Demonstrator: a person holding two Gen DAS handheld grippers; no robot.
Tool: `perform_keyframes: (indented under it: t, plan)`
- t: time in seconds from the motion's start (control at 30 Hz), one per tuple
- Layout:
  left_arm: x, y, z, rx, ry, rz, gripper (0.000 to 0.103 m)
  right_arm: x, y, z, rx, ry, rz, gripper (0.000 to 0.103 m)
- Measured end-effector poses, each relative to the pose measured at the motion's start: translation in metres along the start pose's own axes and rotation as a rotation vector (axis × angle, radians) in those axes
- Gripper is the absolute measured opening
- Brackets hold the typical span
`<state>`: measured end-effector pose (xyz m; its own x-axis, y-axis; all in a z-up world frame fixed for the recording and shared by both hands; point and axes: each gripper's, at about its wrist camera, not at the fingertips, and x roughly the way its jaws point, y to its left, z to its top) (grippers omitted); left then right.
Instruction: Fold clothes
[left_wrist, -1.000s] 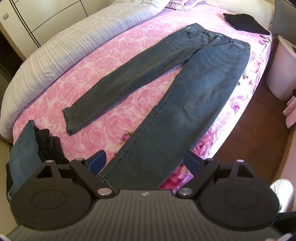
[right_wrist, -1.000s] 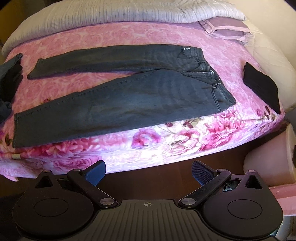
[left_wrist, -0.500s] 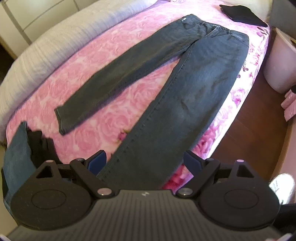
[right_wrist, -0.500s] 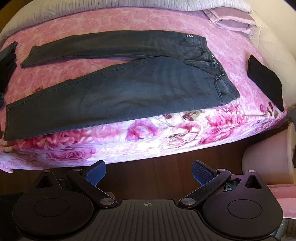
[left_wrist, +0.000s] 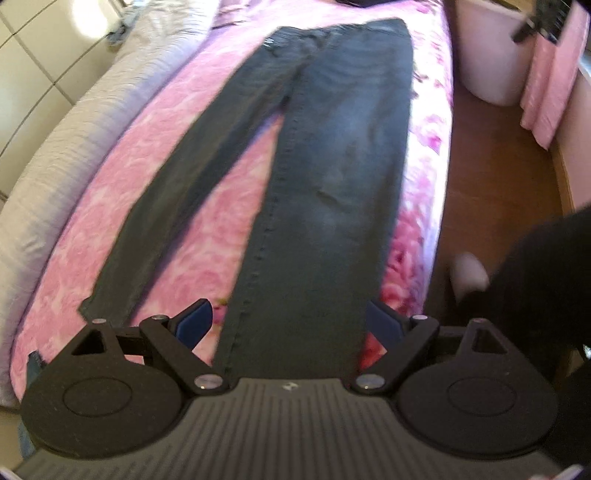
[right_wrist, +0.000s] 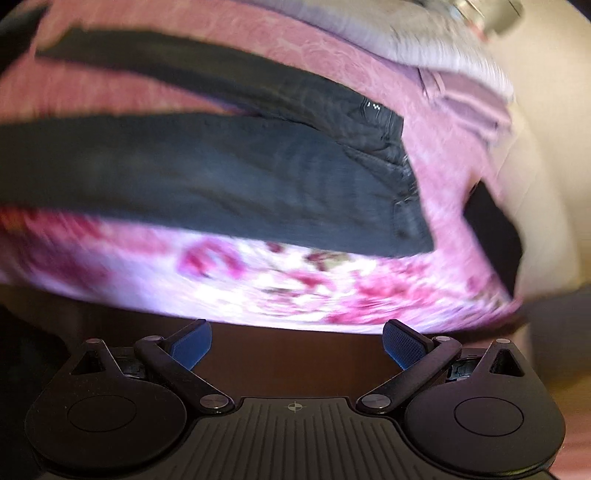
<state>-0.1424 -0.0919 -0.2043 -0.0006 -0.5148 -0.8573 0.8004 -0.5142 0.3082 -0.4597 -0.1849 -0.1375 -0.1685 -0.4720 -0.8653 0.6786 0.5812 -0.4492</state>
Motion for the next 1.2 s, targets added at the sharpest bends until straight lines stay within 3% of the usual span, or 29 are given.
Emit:
perform_keyframes:
  t: [0.2,0.33,0.37,0.43,0.47,0.57,0.67,0.73,0.77,1.03,1.1,1.13,1.2]
  plan:
    - [0.039,-0.052,0.018,0.05,0.031,0.054,0.083,0.048,-0.031,-0.007,-0.136,-0.039,0.016,0.102]
    - [0.082,-0.092,0.032,0.092,0.098,0.124,0.067,0.092,-0.061,-0.004,-0.199,-0.104,0.07,0.101]
    - [0.091,-0.098,0.036,0.097,0.132,0.141,0.064,0.104,-0.07,-0.004,-0.207,-0.127,0.089,0.099]
    - [0.111,-0.109,0.043,0.082,0.187,0.193,0.059,0.128,-0.088,-0.001,-0.227,-0.172,0.125,0.082]
    - [0.12,-0.112,0.044,0.079,0.215,0.209,0.058,0.14,-0.097,0.003,-0.244,-0.195,0.133,0.079]
    - [0.143,-0.121,0.043,0.1,0.293,0.249,0.057,0.169,-0.116,0.0,-0.311,-0.262,0.133,0.079]
    - [0.151,-0.123,0.039,0.129,0.307,0.277,0.058,0.193,-0.131,-0.006,-0.398,-0.33,0.125,0.079]
    - [0.153,-0.117,0.037,0.129,0.322,0.302,0.033,0.21,-0.14,-0.016,-0.475,-0.38,0.091,0.079]
    - [0.154,-0.113,0.037,0.123,0.332,0.313,0.03,0.219,-0.146,-0.022,-0.51,-0.395,0.061,0.079]
    - [0.167,-0.103,0.035,0.123,0.389,0.314,0.024,0.306,-0.188,-0.056,-0.818,-0.451,-0.192,0.079]
    - [0.169,-0.1,0.036,0.102,0.394,0.314,0.023,0.323,-0.194,-0.055,-0.878,-0.476,-0.211,0.079]
    - [0.169,-0.099,0.036,0.091,0.397,0.313,0.015,0.33,-0.197,-0.053,-0.893,-0.489,-0.208,0.078]
    - [0.171,-0.096,0.038,0.068,0.412,0.306,0.007,0.343,-0.204,-0.046,-0.908,-0.508,-0.184,0.071]
